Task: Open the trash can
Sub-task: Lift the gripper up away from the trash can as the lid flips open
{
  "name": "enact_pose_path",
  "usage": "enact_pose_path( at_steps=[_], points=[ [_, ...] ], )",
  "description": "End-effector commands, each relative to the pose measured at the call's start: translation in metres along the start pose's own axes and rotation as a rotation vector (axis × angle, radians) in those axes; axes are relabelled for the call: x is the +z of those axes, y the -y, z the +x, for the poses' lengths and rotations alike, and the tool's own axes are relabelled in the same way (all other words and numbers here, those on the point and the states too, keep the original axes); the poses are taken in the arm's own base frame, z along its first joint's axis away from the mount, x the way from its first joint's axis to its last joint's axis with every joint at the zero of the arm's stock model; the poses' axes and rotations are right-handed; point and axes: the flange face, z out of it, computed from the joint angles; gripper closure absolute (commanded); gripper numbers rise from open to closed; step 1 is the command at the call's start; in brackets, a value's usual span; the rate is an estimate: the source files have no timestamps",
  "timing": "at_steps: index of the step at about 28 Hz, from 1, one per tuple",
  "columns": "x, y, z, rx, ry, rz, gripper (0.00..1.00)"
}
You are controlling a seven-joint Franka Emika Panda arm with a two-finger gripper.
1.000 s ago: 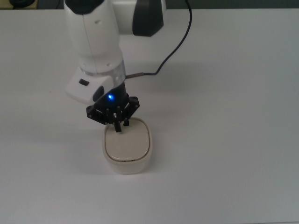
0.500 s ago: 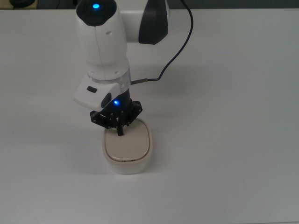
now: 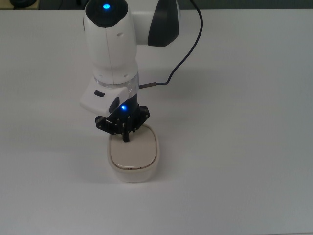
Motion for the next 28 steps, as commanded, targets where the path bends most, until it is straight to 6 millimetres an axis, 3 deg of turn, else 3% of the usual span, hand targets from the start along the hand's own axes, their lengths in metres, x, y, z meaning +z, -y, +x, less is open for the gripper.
enact_pose_path(
  at_steps=[1, 4, 9, 12, 14, 17, 21, 22, 28],
  points=[
    [-0.020, -0.015, -0.004, 0.062, -0.025, -0.011, 0.95],
    [-0.046, -0.030, -0.004, 0.103, -0.067, 0.007, 0.96],
    [-0.067, -0.036, -0.005, 0.116, -0.092, 0.002, 0.95],
    [-0.078, -0.049, -0.014, 0.136, -0.062, 0.004, 0.85],
    [-0.084, -0.054, -0.020, 0.140, -0.033, 0.007, 0.66],
    [-0.105, -0.064, -0.027, 0.159, -0.004, 0.009, 0.52],
    [-0.113, -0.072, -0.039, 0.174, 0.060, 0.015, 0.50],
    [-0.123, -0.080, -0.044, 0.188, 0.066, 0.010, 0.49],
    [-0.143, -0.084, -0.058, 0.199, 0.115, 0.015, 0.40]
  ],
)
